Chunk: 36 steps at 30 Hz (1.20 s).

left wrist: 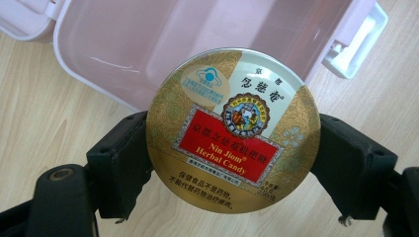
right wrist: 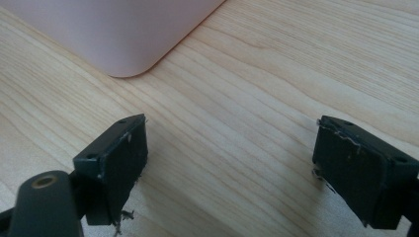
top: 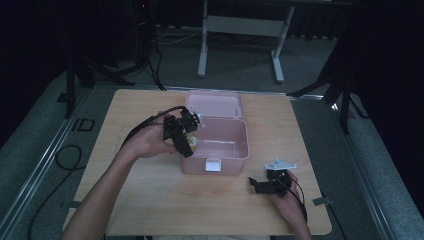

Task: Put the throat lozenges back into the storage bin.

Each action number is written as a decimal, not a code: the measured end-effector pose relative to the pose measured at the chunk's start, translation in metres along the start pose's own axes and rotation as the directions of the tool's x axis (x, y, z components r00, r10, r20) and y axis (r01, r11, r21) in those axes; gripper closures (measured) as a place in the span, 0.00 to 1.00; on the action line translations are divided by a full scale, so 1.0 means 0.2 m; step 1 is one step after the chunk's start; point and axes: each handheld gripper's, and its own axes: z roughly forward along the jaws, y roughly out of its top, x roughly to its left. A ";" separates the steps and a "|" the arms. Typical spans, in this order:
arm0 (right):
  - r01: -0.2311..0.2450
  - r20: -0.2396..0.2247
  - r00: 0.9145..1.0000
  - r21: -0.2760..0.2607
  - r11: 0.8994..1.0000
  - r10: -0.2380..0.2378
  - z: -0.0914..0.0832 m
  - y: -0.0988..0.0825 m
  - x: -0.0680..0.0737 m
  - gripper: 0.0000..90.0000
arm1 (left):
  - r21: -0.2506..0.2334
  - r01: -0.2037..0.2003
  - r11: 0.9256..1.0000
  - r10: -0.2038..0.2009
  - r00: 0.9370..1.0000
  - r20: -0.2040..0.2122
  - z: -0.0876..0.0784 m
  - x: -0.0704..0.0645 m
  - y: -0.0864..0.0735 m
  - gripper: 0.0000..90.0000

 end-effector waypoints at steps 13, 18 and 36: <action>0.002 0.000 1.000 0.001 1.000 -0.002 0.00 0.00 0.00 0.15 | 0.036 -0.007 0.999 0.006 1.000 0.012 0.02 0.00 0.07 0.23; 0.002 0.000 1.000 0.001 1.000 -0.002 0.00 0.00 0.00 0.15 | 0.047 -0.010 0.999 0.008 1.000 0.029 0.04 0.00 0.10 0.23; 0.001 0.000 1.000 0.001 1.000 -0.001 0.00 0.00 0.00 0.15 | 0.060 0.029 0.998 -0.031 0.999 0.031 0.09 0.03 0.14 0.20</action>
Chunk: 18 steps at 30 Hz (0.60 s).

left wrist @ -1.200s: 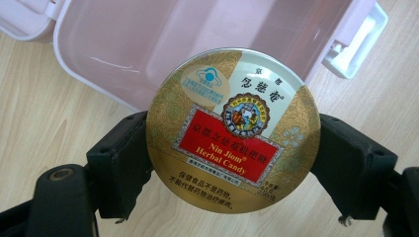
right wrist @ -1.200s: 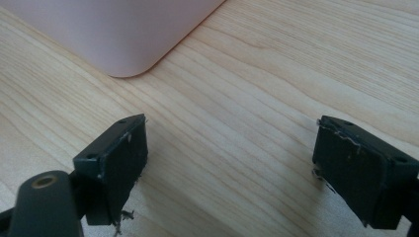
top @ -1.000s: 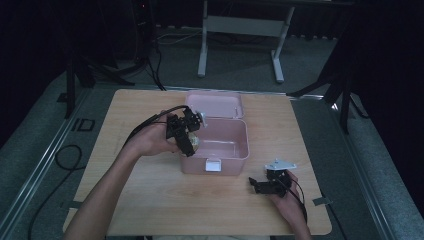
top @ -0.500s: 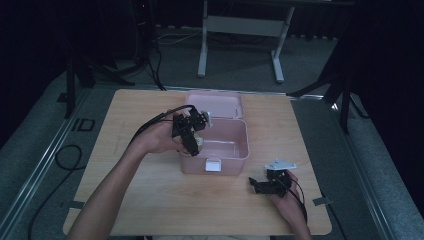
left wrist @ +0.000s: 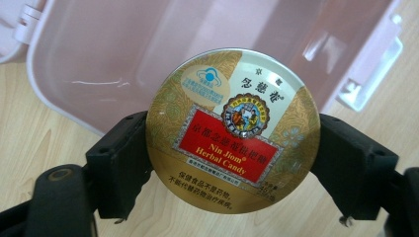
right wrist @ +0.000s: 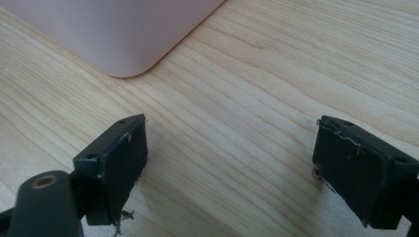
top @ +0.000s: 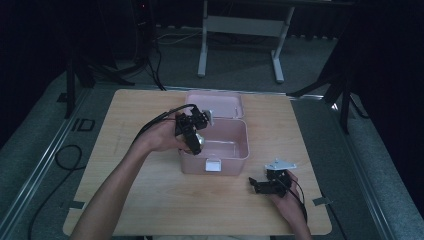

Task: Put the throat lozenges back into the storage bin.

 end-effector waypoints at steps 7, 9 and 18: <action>0.000 -0.001 1.000 0.000 1.000 0.000 0.00 0.00 0.00 0.15 | -0.075 0.033 0.997 -0.033 0.999 -0.004 -0.08 0.04 -0.03 0.18; 0.000 -0.001 1.000 0.000 1.000 0.000 0.00 0.00 0.00 0.15 | -0.097 0.051 0.994 -0.053 0.998 -0.024 -0.10 0.05 -0.05 0.22; 0.000 -0.001 1.000 0.000 1.000 0.000 0.00 0.00 0.00 0.15 | -0.132 0.092 0.987 -0.101 0.993 -0.062 -0.15 0.10 -0.20 0.26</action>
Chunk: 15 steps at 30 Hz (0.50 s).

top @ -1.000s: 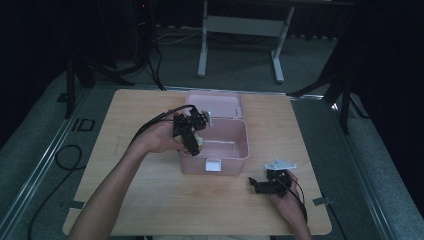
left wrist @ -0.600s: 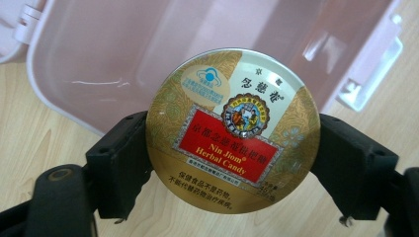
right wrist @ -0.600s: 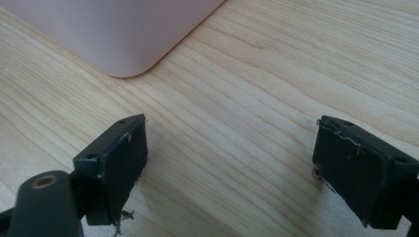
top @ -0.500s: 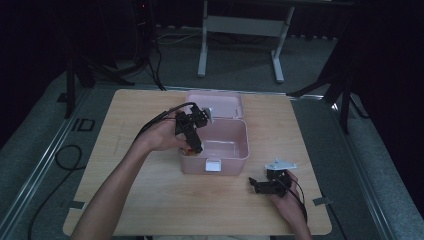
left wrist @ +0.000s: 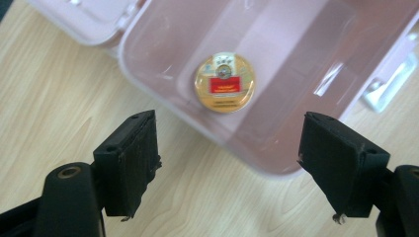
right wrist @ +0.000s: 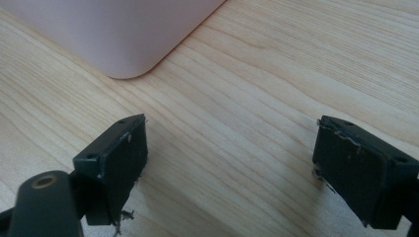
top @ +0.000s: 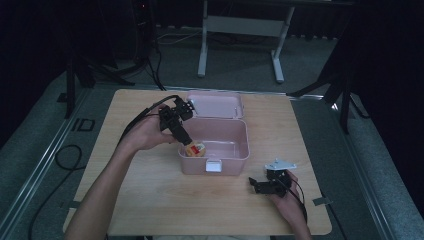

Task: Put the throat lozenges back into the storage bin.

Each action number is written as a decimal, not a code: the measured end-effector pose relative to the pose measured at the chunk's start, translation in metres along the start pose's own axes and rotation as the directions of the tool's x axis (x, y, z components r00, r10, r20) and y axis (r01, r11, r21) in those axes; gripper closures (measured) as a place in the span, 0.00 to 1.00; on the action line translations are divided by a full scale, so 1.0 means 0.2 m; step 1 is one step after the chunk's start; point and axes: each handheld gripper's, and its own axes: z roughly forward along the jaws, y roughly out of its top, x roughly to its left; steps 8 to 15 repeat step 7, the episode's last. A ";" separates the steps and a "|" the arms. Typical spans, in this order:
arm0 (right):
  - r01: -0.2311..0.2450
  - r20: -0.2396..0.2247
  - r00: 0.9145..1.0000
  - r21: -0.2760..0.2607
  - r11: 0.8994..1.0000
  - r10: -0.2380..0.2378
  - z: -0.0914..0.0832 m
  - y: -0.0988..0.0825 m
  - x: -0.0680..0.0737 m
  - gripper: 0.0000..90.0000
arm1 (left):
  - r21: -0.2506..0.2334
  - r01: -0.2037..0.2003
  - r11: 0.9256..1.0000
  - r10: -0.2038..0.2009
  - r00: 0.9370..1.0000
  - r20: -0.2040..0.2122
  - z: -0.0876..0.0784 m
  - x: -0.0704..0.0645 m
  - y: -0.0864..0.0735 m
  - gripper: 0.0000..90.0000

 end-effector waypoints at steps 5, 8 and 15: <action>-0.001 0.000 1.000 -0.001 1.000 0.001 0.00 0.00 0.00 0.15 | 0.002 0.026 1.000 -0.026 0.999 -0.041 -0.02 0.03 -0.07 0.26; 0.000 0.000 1.000 -0.001 1.000 0.000 0.00 0.00 0.00 0.15 | 0.002 0.033 0.999 -0.032 0.998 -0.061 -0.03 0.04 -0.10 0.26; 0.000 0.000 1.000 -0.001 1.000 0.000 0.00 0.00 0.00 0.15 | 0.002 0.033 0.999 -0.032 0.998 -0.061 -0.03 0.04 -0.10 0.26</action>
